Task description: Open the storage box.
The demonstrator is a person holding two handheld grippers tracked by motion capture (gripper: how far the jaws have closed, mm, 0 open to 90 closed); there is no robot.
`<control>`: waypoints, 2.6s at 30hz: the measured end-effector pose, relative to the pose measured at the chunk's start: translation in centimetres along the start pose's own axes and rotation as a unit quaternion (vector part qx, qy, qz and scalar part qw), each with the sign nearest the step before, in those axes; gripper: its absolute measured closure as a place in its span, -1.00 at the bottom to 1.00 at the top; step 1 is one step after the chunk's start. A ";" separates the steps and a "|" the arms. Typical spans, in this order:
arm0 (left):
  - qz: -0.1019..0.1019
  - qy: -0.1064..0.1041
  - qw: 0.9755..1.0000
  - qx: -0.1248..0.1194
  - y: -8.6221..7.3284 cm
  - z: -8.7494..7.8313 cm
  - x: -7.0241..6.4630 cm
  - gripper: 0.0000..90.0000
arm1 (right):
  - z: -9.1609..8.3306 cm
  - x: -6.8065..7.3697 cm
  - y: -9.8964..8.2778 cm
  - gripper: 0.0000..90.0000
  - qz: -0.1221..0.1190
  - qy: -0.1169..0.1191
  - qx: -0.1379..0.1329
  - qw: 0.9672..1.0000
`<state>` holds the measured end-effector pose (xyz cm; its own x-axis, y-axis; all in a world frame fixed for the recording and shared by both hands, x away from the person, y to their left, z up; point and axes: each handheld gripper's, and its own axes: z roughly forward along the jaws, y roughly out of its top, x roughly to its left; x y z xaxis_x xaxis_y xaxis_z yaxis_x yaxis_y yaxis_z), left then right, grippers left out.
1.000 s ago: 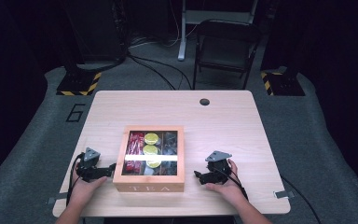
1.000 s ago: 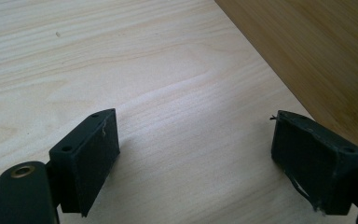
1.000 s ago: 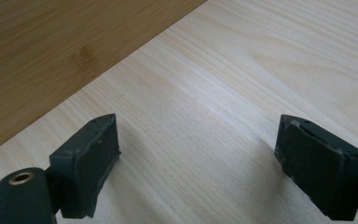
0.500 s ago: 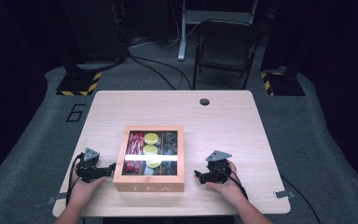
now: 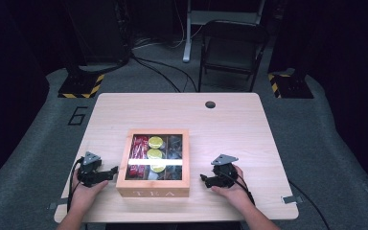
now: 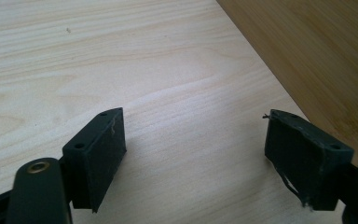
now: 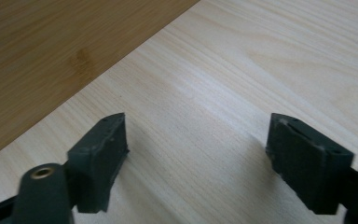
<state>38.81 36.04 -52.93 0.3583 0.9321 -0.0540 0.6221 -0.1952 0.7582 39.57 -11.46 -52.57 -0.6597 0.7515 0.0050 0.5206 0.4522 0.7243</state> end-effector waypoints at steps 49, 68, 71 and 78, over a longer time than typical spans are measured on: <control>0.012 -0.097 0.994 -0.039 3.5 -9.7 -5.7 -0.19 | -7.5 5.1 4.8 -0.11 -0.002 0.064 -0.031 0.997; 0.041 -0.126 0.990 -0.039 1.2 -9.5 -6.9 -0.27 | -6.8 7.9 3.8 -0.10 -0.041 0.097 -0.060 0.993; 0.043 -0.130 0.990 -0.037 1.0 -9.4 -7.0 -0.26 | -6.6 8.1 3.7 -0.09 -0.047 0.099 -0.055 0.992; 0.058 -0.144 0.988 -0.024 0.4 -8.7 -7.9 -0.25 | -5.6 9.1 3.3 -0.04 -0.080 0.090 -0.031 0.992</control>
<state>30.15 31.25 -46.49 0.6131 0.7771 -0.1425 0.5337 -0.2743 0.7999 32.21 -5.82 -46.26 -0.8199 0.5725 0.0052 0.3705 0.5236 0.7671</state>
